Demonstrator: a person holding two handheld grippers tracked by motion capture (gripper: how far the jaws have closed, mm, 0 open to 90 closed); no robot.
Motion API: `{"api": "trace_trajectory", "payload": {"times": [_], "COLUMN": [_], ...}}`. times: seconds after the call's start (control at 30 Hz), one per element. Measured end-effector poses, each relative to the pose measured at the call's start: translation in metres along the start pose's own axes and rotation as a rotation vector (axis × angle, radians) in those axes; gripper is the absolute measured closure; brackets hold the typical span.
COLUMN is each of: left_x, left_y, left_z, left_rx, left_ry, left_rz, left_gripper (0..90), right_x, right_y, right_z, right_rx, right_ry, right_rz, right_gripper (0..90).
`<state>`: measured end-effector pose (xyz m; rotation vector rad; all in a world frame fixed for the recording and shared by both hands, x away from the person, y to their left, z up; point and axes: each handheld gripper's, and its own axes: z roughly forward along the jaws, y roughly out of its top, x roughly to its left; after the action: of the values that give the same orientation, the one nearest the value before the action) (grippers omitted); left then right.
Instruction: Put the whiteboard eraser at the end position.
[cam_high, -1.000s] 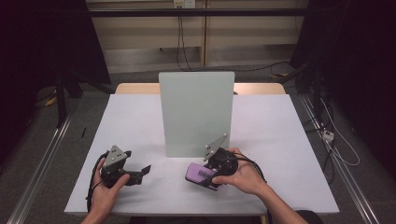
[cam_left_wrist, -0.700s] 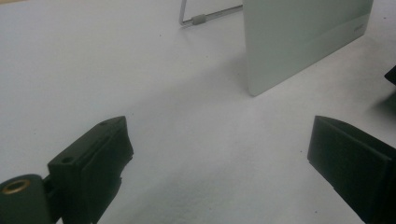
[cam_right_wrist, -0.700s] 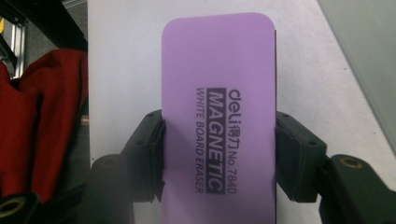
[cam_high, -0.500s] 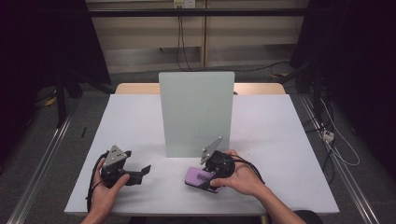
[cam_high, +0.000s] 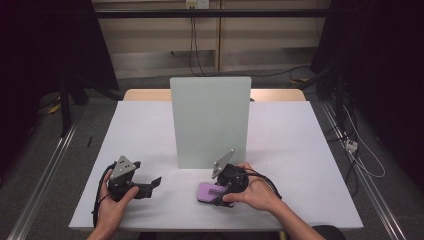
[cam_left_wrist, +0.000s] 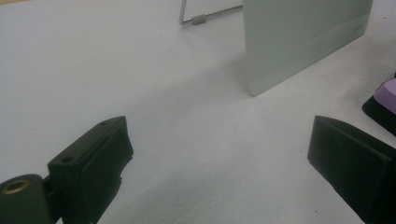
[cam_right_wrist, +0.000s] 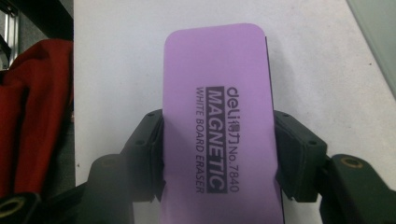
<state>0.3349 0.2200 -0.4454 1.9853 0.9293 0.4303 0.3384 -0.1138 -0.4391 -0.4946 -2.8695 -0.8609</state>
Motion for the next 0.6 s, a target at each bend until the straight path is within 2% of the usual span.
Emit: {"api": "trace_trajectory", "payload": {"times": [0.23,0.5,0.6], "left_x": [-0.0005,0.0002,0.0000], "left_y": [0.0003,0.0016,0.0017], "left_z": [0.0002,0.0025,0.0031], "left_rx": [-0.003,-0.002,0.000], "left_ry": [0.000,-0.006,-0.009], "left_rz": [-0.004,0.002,0.000], "left_gripper": [5.8,5.7,5.8], "right_x": [0.0006,0.0001,-0.0002], "right_y": [-0.0030,-0.0056,-0.0056], "right_z": [0.0007,0.0027,0.0037], "right_rx": [-0.026,-0.043,-0.048], "right_ry": [-0.008,-0.007,-0.021], "right_rz": [-0.002,0.043,0.048], "right_gripper": [41.3,38.6,33.4]}}
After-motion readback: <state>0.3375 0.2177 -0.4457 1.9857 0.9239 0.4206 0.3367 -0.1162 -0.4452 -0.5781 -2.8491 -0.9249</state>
